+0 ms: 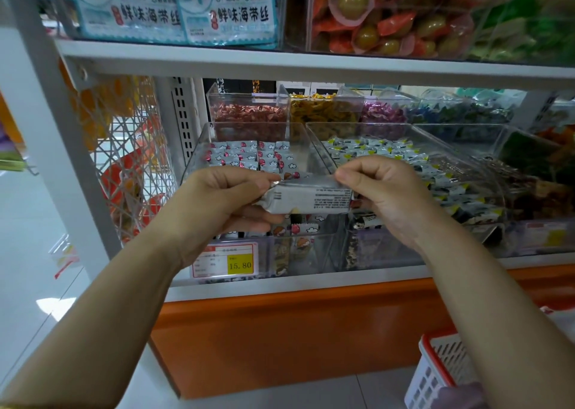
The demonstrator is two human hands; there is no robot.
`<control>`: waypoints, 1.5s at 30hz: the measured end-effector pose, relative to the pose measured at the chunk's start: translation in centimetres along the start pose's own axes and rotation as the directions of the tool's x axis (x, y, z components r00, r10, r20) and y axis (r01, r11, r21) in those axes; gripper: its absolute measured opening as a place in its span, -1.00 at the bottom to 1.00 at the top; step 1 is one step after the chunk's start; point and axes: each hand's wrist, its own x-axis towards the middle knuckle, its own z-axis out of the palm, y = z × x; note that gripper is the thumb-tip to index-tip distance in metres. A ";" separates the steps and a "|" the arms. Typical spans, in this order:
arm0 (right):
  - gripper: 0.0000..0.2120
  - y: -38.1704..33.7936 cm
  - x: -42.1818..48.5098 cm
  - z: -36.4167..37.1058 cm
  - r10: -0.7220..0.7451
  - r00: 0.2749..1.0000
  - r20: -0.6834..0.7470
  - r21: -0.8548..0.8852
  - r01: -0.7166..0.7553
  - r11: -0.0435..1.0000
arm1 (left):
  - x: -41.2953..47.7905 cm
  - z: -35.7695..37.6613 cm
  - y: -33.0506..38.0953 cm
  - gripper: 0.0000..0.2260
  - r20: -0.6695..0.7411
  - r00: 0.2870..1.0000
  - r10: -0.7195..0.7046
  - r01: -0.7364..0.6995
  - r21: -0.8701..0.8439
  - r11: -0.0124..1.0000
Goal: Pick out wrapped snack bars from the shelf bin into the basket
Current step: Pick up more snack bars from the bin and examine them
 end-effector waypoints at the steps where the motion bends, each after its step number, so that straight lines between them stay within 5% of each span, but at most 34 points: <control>1: -0.79 0.1 0.0 0.0 0.009 1.000 0.005 0.003 -0.009 1.000 | 0.0 0.0 0.0 -0.80 -0.013 1.000 0.000 0.001 0.013 1.000; 8: -0.81 0.0 -0.2 0.8 0.096 0.995 -0.006 0.131 -0.095 0.987 | 0.1 0.2 -0.3 -0.84 -0.015 1.000 0.024 -0.023 0.085 0.996; 11: -0.84 0.0 -0.1 1.1 0.149 0.986 -0.070 0.209 -0.131 0.969 | 0.1 0.5 -0.7 -0.83 0.009 0.993 0.117 -0.115 0.269 0.956; 15: -0.70 -0.3 -0.3 1.1 0.095 0.989 0.113 0.411 -0.133 0.902 | 0.5 1.0 -1.2 -0.86 -0.138 0.979 0.149 -0.111 0.249 0.962; 19: -0.76 -0.3 -0.4 0.2 0.073 0.997 0.008 0.316 -0.072 0.946 | 1.1 2.0 -1.7 -0.82 -0.168 0.966 0.197 -0.130 0.341 0.931; 21: -0.86 -0.3 -0.4 -0.7 0.072 0.990 -0.118 0.292 -0.034 0.956 | 1.5 2.2 -2.2 -0.75 -0.162 0.945 0.286 -0.164 0.520 0.838; 23: -0.84 -0.5 -0.3 -1.8 0.062 0.979 -0.194 0.298 -0.001 0.954 | 2.0 2.1 -2.5 -0.76 -0.034 0.935 0.354 -0.212 0.745 0.632; 26: -0.86 -0.6 -0.5 -2.5 0.030 0.985 -0.169 0.232 0.010 0.973 | 2.7 2.1 -3.2 -0.80 0.183 0.948 0.262 -0.268 0.902 0.338; 29: -0.91 -0.8 -0.6 -2.3 -0.037 0.995 -0.091 0.046 0.041 0.998 | 3.8 2.1 -3.7 -0.82 0.182 0.956 0.230 -0.238 0.940 0.243; 34: -0.82 -1.8 -0.6 -1.3 -0.121 0.993 0.010 -0.290 0.119 0.949 | 5.3 2.0 -3.4 -0.90 0.067 0.948 0.311 -0.194 0.896 0.399; 38: -0.67 -2.1 -0.3 1.2 -0.202 0.973 0.111 -0.586 0.228 0.778 | 5.7 2.1 -3.4 -0.89 0.059 0.960 0.275 -0.179 0.882 0.436; 45: -0.76 -1.3 -0.5 3.9 -0.111 0.965 0.239 -0.740 0.255 0.622 | 5.5 1.7 -3.3 -0.87 0.053 0.948 0.312 -0.201 0.863 0.464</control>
